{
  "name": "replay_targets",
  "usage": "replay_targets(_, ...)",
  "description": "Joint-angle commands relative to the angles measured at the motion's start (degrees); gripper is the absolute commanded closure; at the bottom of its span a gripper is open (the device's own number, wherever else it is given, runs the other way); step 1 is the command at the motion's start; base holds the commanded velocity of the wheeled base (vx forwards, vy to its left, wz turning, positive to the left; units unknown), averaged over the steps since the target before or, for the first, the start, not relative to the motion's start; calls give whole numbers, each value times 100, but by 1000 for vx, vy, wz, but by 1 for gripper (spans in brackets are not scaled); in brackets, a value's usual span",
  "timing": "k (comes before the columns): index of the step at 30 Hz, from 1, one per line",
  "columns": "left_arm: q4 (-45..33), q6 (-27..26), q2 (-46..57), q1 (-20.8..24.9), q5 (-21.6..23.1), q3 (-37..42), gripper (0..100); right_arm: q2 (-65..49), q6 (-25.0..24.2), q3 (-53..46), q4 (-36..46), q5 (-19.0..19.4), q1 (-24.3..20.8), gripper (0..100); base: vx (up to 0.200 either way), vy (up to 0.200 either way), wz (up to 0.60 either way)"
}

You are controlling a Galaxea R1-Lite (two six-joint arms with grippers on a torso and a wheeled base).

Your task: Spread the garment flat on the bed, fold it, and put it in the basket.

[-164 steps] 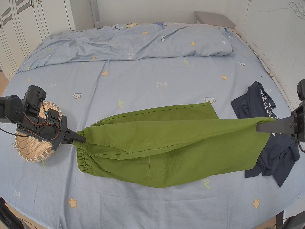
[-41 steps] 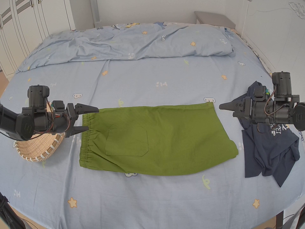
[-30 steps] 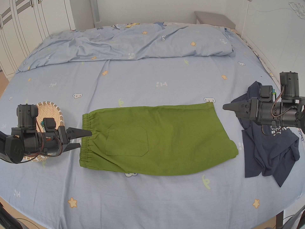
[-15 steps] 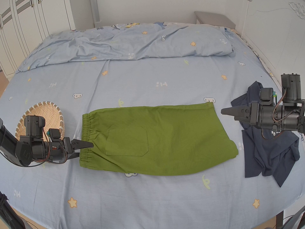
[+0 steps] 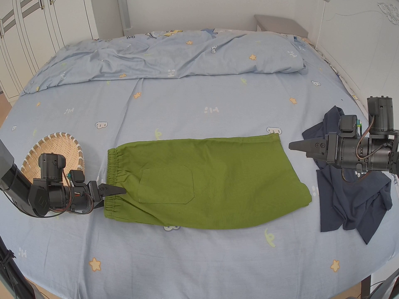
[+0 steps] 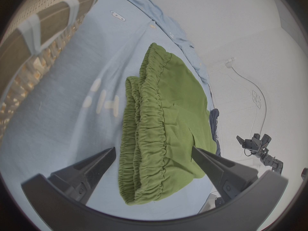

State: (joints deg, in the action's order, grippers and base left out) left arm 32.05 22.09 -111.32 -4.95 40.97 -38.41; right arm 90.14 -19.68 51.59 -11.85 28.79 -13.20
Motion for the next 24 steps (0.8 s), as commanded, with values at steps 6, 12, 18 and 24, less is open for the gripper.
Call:
replay_targets(6, 109, 59, -249, 170, 16, -96, 0, 21, 8, -35, -28, 3, 11, 0, 0, 0, 0)
replay_targets(12, 170, 164, -408, 249, 16, -228, 0, 21, 8, -35, -28, 12, 19, 0, 0, 0, 0)
replay_targets(18, 170, 314, -425, 275, 16, -325, 100, 21, 8, -26, -28, 21, 37, 0, 0, 0, 0)
replay_targets(24, 161, 428, -355, 214, 25, -369, 100, 118, 8, 9, -37, 30, 81, 0, 0, 0, 0)
